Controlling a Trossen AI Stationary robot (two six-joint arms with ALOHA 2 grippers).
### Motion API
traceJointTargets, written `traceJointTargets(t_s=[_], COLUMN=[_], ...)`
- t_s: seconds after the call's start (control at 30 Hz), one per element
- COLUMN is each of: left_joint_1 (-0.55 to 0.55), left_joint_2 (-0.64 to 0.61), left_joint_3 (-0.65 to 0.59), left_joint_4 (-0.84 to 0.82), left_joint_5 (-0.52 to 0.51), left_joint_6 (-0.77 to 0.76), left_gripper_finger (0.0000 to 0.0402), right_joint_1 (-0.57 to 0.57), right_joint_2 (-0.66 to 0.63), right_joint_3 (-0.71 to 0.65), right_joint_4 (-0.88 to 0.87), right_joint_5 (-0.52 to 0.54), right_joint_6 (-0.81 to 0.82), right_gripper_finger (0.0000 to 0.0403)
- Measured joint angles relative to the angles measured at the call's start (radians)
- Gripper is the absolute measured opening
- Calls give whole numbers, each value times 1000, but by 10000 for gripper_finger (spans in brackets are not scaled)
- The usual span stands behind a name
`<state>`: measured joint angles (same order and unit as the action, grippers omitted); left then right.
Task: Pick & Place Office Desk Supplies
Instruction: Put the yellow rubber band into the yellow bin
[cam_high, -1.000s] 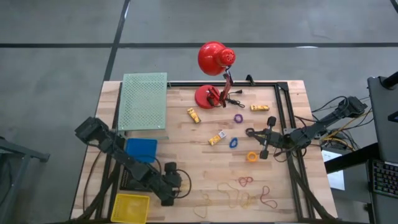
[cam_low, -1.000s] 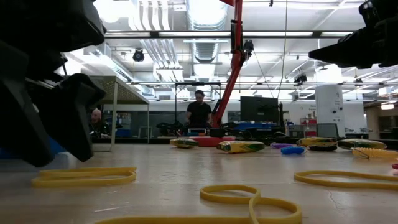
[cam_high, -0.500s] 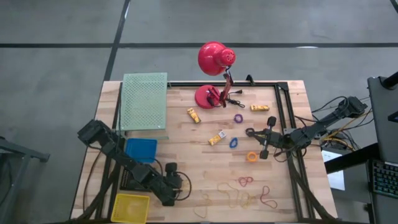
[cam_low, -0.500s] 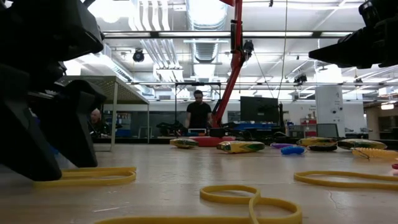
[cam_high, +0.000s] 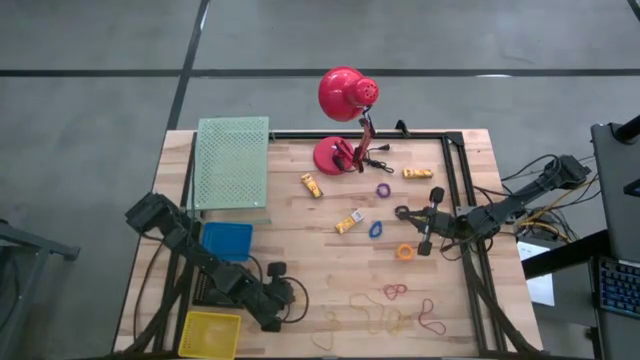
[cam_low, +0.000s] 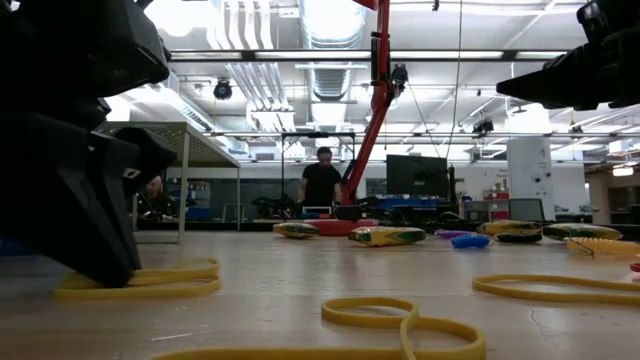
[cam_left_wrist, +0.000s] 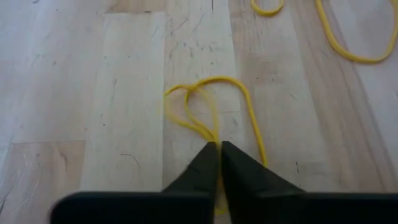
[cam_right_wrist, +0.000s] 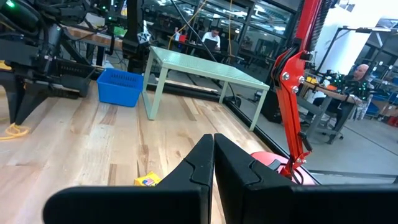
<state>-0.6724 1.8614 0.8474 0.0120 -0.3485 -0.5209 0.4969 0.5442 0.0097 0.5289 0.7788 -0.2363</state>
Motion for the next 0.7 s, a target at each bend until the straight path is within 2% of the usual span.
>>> traceJointTargets(t_s=[0.3, 0.7], left_joint_1=[0, 0], left_joint_2=[-14, -193], left_joint_3=[0, 4], left_joint_4=[-5, -136], left_joint_5=[4, -43], left_joint_6=[-3, -11], left_gripper_finger=[2, 0], right_joint_1=[0, 0], right_joint_2=[-1, 1], right_joint_3=[0, 0], right_joint_4=[0, 0], right_joint_5=[0, 0], right_joint_6=[0, 0], right_gripper_finger=[8, 8])
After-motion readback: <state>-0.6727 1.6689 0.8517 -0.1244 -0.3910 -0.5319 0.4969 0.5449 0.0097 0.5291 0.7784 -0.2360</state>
